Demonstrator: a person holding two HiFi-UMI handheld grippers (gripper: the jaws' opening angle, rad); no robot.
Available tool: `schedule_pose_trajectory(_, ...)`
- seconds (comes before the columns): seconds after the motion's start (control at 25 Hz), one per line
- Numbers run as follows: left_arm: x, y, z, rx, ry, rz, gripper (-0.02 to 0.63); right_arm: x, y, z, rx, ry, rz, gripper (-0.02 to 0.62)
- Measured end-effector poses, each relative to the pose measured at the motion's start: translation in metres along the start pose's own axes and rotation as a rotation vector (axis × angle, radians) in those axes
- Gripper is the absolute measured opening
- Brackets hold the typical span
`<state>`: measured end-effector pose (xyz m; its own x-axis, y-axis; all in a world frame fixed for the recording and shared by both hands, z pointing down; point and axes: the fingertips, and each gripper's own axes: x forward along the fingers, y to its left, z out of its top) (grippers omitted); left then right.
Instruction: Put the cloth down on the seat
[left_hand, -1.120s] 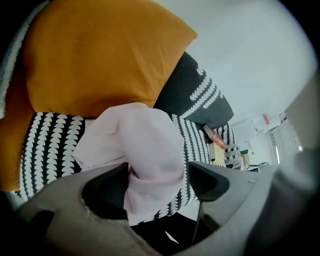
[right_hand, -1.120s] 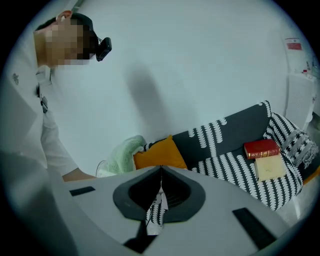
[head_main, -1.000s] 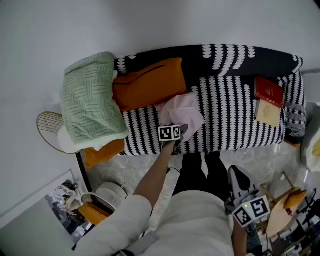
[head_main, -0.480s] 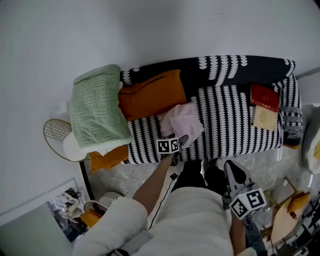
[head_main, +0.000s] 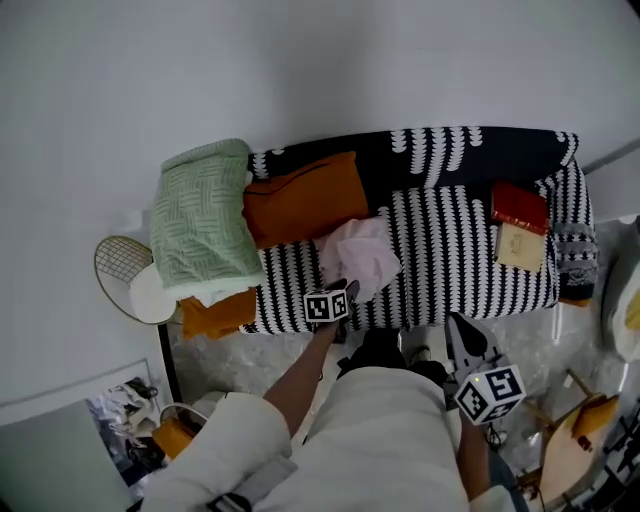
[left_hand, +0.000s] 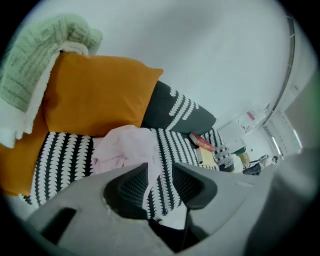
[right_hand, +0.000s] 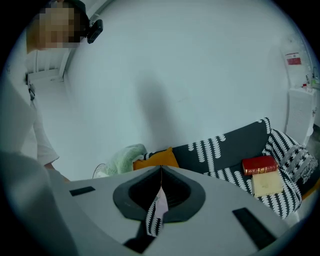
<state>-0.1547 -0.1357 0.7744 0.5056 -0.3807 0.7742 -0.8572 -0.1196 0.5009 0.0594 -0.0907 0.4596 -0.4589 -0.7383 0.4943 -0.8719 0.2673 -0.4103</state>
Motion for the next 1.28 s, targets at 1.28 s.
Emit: schedule_pose_trajectory(1.28, -0.191, -0.280, -0.171, 0.229, -0.351, -0.049, 0.012, -0.227, 0.006, -0.138, -0.090, 0.026, 0.277, 0.009)
